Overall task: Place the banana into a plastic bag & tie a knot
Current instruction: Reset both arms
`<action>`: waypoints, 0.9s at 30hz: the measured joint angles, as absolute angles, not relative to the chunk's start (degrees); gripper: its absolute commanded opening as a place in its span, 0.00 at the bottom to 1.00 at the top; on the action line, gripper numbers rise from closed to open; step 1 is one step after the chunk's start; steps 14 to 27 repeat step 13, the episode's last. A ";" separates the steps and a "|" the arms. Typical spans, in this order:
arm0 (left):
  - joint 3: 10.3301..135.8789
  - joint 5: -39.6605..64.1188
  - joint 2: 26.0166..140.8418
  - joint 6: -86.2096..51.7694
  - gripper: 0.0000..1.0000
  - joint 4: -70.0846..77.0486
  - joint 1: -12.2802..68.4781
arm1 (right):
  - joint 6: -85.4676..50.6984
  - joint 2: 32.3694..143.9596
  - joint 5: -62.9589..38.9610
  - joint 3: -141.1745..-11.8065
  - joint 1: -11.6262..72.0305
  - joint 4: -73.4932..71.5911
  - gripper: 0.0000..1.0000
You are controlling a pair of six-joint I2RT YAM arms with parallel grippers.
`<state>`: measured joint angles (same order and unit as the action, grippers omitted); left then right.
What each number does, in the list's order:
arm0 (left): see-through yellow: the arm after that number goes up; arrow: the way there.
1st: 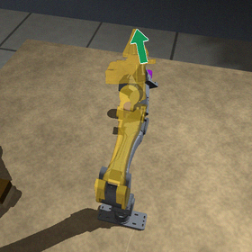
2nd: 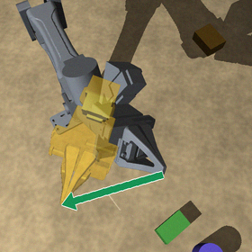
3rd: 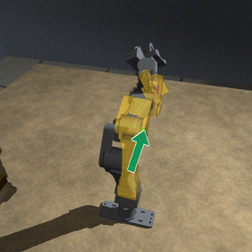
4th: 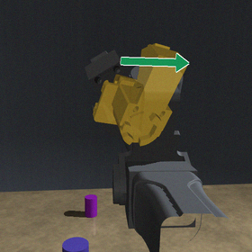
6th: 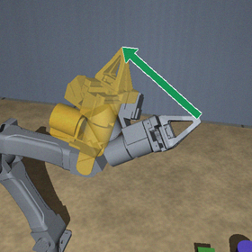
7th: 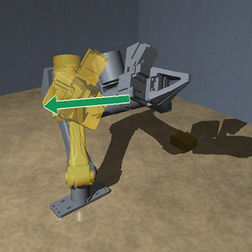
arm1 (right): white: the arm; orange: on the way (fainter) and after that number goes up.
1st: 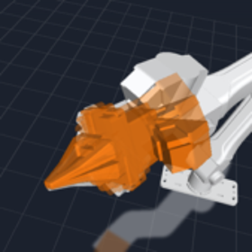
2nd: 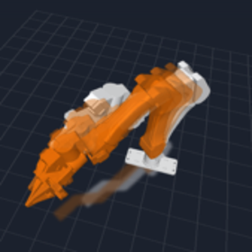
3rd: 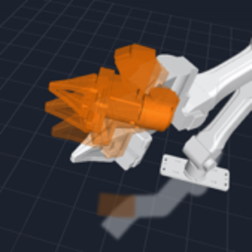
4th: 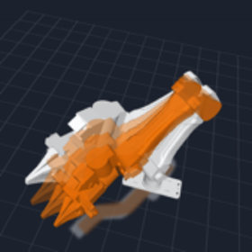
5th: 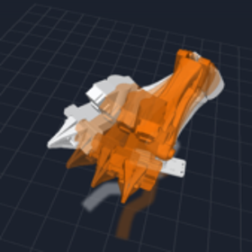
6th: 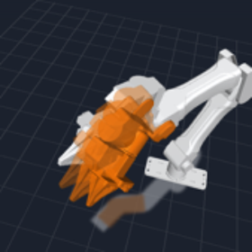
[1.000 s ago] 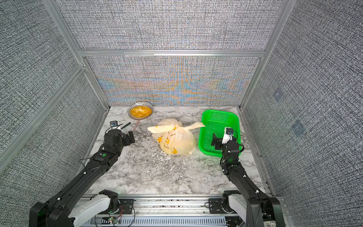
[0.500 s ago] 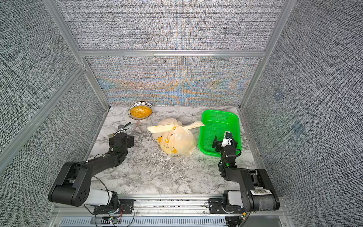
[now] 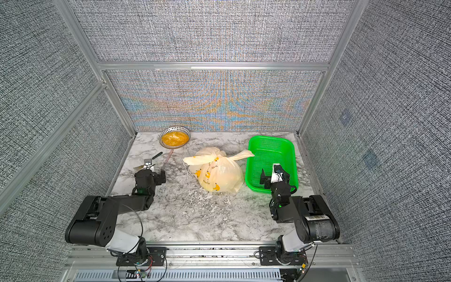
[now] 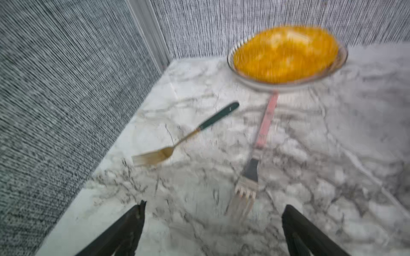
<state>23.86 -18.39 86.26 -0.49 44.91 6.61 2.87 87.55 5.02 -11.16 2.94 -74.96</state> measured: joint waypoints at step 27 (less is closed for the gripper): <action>23.99 -16.47 85.97 -0.43 0.99 43.57 6.61 | 2.74 87.72 2.55 -12.14 1.72 -73.36 0.98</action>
